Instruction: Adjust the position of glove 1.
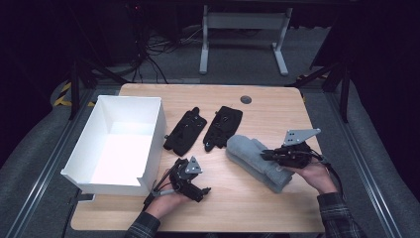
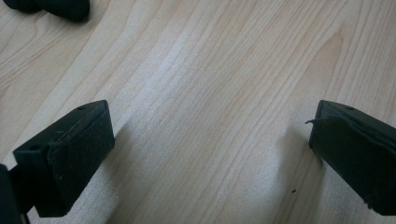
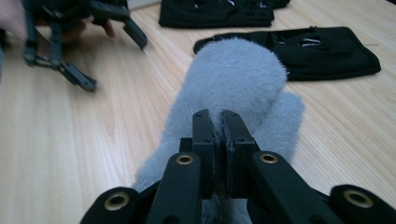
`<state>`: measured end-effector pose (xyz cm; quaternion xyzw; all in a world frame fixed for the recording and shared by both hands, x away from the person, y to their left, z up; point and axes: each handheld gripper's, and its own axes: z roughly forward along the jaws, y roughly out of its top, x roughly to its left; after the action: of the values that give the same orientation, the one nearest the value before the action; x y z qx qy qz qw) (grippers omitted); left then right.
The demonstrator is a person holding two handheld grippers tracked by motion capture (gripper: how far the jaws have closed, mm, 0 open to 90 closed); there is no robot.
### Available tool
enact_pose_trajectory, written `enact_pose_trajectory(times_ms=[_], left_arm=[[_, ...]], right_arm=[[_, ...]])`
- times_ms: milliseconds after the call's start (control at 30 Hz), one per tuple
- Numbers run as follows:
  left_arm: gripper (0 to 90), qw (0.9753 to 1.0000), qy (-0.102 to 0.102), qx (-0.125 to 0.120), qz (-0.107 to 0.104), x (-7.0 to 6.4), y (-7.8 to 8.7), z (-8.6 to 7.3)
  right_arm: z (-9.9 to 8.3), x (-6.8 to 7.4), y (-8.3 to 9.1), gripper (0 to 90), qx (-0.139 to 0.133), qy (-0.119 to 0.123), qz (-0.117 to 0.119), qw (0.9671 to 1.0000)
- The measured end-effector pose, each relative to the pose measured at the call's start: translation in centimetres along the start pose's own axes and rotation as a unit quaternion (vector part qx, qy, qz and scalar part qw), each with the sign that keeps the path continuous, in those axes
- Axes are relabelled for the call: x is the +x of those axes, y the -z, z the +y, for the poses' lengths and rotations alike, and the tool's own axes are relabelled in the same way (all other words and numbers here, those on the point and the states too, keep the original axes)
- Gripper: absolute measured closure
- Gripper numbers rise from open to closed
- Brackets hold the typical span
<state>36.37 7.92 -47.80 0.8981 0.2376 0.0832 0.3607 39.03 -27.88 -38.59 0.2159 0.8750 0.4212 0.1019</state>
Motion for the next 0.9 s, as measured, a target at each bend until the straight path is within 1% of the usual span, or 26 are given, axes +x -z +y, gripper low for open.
enact_pose_trajectory(times_ms=[67,100,133,200,300,467,567,633,667,700,733,767,800,900], left_arm=[[0.4,1.0000,0.000,0.000,0.000,0.0,0.0,0.0],[0.4,1.0000,0.000,0.000,0.000,0.0,0.0,0.0],[0.4,1.0000,0.000,0.000,0.000,0.0,0.0,0.0],[0.5,1.0000,0.000,0.000,0.000,0.0,0.0,0.0],[0.5,1.0000,0.000,0.000,0.001,0.0,0.0,0.0],[0.5,1.0000,0.000,0.000,0.001,0.0,0.0,0.0],[0.4,1.0000,0.001,0.000,0.002,0.0,0.0,0.0],[0.4,1.0000,0.001,0.000,0.003,-0.1,0.0,0.0],[0.4,1.0000,0.001,0.000,0.002,-0.1,0.0,0.0],[0.4,1.0000,0.002,0.001,0.002,-0.1,0.0,0.0],[0.4,1.0000,0.002,0.001,0.003,-0.1,0.0,0.0],[0.4,1.0000,0.002,0.000,0.003,-0.1,0.0,0.0],[0.4,1.0000,0.002,0.000,0.003,-0.1,0.0,0.0],[0.4,1.0000,0.002,0.001,0.003,-0.1,0.0,0.0]], right_arm=[[-0.1,-0.1,-0.4,85.6,0.008,0.002,0.004,1.0000],[-0.2,-0.1,-0.6,85.6,0.013,0.003,0.001,0.9999],[-0.4,-0.1,-0.7,85.5,0.017,0.004,0.002,0.9998],[-0.5,-0.2,-0.8,85.4,0.019,0.002,0.001,0.9998],[-1.1,-0.6,-1.1,85.0,0.028,-0.007,-0.004,0.9996],[-1.3,-0.4,-1.7,85.0,0.042,-0.003,-0.006,0.9991],[-1.4,-0.1,-2.4,85.0,0.064,0.005,-0.017,0.9978],[-1.5,0.0,-2.8,84.4,0.070,0.005,-0.015,0.9974],[-1.5,0.0,-2.8,83.0,0.070,0.003,-0.015,0.9975],[-1.5,0.0,-2.7,79.3,0.066,-0.001,-0.013,0.9977],[-1.4,-0.2,-2.3,72.4,0.058,-0.010,-0.016,0.9981],[-1.3,-0.3,-1.9,69.6,0.050,-0.018,-0.015,0.9985],[-1.2,-0.5,-1.2,66.3,0.040,-0.025,-0.019,0.9987],[-1.1,-0.9,0.3,65.5,0.011,-0.040,-0.031,0.9986]])
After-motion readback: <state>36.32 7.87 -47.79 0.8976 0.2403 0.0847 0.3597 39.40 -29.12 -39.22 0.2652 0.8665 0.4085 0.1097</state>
